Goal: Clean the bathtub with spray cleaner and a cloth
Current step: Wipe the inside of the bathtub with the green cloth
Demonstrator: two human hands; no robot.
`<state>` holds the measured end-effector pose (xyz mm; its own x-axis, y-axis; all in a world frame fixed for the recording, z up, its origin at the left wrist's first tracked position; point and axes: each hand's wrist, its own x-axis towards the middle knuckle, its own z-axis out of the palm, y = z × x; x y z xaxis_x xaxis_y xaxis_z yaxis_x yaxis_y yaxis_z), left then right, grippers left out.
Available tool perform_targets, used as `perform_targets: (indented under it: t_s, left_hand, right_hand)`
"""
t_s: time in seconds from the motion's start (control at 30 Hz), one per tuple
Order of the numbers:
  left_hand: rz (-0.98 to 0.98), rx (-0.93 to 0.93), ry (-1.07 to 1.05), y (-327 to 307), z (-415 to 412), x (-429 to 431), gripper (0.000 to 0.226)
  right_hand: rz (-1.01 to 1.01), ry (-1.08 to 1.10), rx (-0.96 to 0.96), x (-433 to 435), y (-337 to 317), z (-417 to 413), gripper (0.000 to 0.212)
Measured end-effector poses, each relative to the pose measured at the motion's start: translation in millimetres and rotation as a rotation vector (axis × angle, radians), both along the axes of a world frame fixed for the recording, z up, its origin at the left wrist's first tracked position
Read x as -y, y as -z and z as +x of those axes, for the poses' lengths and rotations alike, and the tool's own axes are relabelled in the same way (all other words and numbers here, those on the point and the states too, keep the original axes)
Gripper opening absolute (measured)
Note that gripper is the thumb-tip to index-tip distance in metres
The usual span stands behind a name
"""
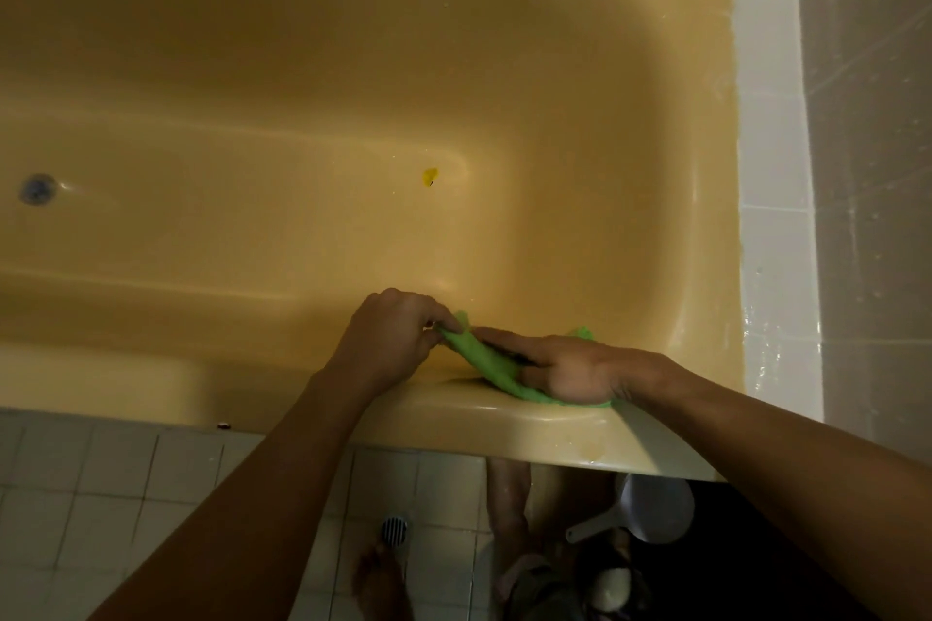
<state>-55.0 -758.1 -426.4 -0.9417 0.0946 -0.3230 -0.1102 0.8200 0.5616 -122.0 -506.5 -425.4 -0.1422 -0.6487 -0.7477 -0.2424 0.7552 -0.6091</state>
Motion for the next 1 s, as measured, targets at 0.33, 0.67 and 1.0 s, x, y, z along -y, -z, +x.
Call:
perform_targets:
  t_s: [0.33,0.67,1.0]
  left_hand:
    - [-0.070,0.226,0.100,1,27,36,0.027]
    - [-0.418,0.300,-0.007,-7,85,100,0.090]
    - [-0.390,0.102,0.174,0,79,116,0.077]
  right_hand:
    - [0.048,-0.124,-0.066,10,4,12,0.052]
    - [0.255,-0.182,-0.099,30,46,-6,0.052]
    - [0.358,-0.364,-0.127,62,132,-26,0.057]
